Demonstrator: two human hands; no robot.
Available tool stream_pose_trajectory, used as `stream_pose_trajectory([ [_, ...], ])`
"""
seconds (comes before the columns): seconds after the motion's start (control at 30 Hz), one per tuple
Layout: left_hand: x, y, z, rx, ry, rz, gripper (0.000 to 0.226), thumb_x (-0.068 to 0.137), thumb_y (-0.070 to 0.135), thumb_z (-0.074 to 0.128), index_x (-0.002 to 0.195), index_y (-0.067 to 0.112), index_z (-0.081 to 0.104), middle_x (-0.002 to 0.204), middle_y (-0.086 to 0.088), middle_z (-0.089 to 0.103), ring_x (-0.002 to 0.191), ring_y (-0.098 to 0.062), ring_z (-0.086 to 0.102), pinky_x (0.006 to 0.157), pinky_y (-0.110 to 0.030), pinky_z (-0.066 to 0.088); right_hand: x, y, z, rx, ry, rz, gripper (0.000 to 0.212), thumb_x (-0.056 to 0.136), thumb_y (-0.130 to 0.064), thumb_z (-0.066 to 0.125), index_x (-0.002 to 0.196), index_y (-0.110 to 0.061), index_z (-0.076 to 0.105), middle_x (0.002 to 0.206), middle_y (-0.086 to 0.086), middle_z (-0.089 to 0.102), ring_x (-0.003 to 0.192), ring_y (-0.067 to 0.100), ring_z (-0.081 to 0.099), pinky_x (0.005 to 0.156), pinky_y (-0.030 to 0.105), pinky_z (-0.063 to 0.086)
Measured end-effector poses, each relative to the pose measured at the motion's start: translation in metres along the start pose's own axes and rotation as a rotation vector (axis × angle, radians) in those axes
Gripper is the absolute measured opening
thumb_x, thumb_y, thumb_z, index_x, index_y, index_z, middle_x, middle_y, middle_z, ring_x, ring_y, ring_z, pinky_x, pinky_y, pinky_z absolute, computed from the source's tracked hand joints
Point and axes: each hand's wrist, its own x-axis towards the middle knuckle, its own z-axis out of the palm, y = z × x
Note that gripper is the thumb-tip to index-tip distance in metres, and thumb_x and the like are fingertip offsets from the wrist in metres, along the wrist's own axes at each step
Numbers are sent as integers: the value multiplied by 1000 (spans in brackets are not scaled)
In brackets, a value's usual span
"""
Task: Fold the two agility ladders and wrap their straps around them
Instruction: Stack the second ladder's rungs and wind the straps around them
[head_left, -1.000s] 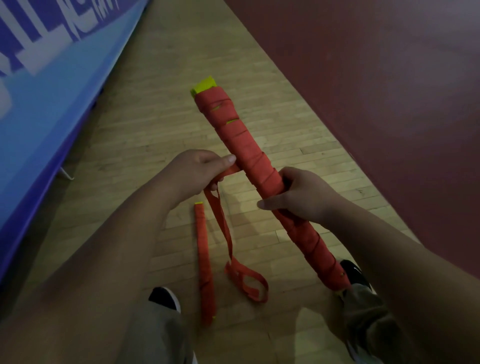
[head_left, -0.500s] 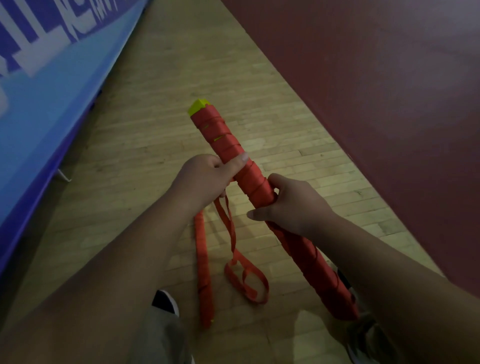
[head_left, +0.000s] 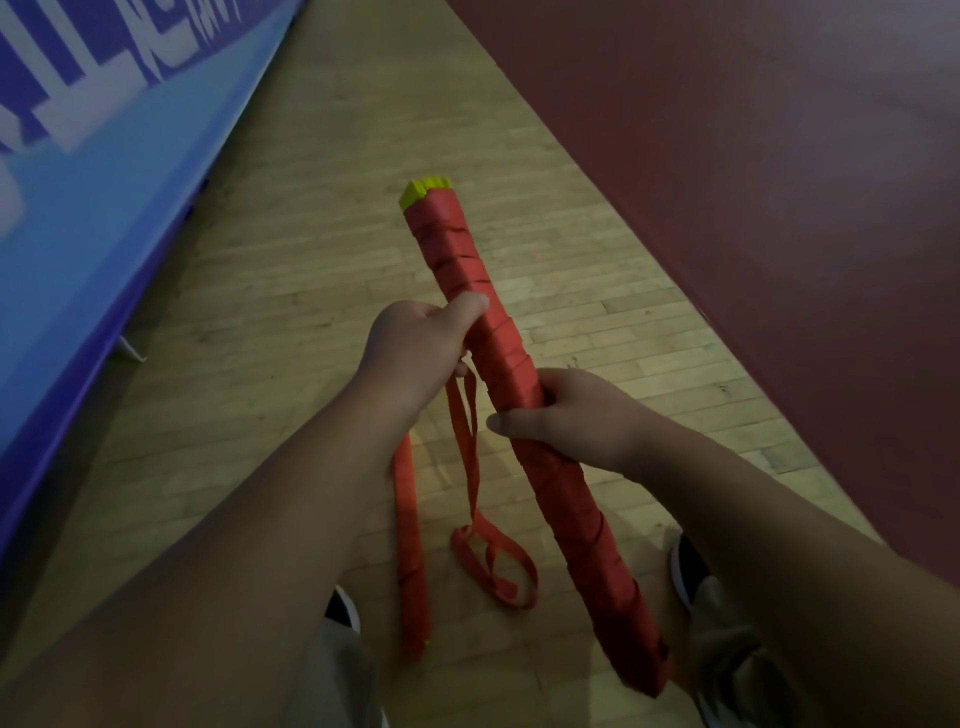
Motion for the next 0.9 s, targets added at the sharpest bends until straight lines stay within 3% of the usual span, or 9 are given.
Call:
stream_pose_trajectory([
  [0.13,0,6,-7,-76,-68,57,45,96,54,65,84,12,79,73,1,75,69,-15,74,77,-39,59,-6,1,-8,288,-148,15,38,97,-48,77,126,-23,74,113,5,82,104,22,81,103,46,62],
  [0.27,1,5,-16,-155,-163,131,38,100,49,63,86,16,75,77,1,74,74,-17,73,79,-40,58,-14,-3,-16,477,-283,14,38,106,-30,68,139,-13,63,127,15,78,111,34,80,89,44,66],
  [0.37,3,2,-21,-160,-219,152,38,103,50,60,85,20,74,80,1,72,78,-17,72,80,-43,57,-16,-1,-23,452,-341,-45,36,108,-24,64,142,-12,62,128,10,80,118,34,78,101,50,62],
  [0.47,5,-1,-26,-114,-274,160,40,105,54,58,86,25,79,86,2,77,83,-18,73,78,-42,56,-17,0,-27,370,-274,-64,35,103,-28,73,134,-15,70,121,7,82,112,29,80,101,50,64],
  [0.63,7,-8,-31,124,-265,202,50,103,67,59,97,24,82,82,5,80,78,-13,77,75,-36,59,-19,2,-22,247,-163,-37,35,94,-36,85,123,-20,73,107,1,83,95,17,83,79,36,64],
  [0.77,8,-12,-33,208,-241,180,48,107,60,58,92,19,79,79,-2,80,75,-21,77,71,-38,59,-15,3,-15,123,-17,-14,52,82,-43,96,123,-29,68,107,-1,81,89,16,83,79,39,69],
  [0.9,4,-10,-26,274,-229,140,55,105,66,56,89,18,79,76,0,80,64,-14,74,68,-36,58,-12,5,-10,-92,65,-29,55,76,-54,97,117,-30,69,103,-6,77,88,11,78,79,34,67],
])
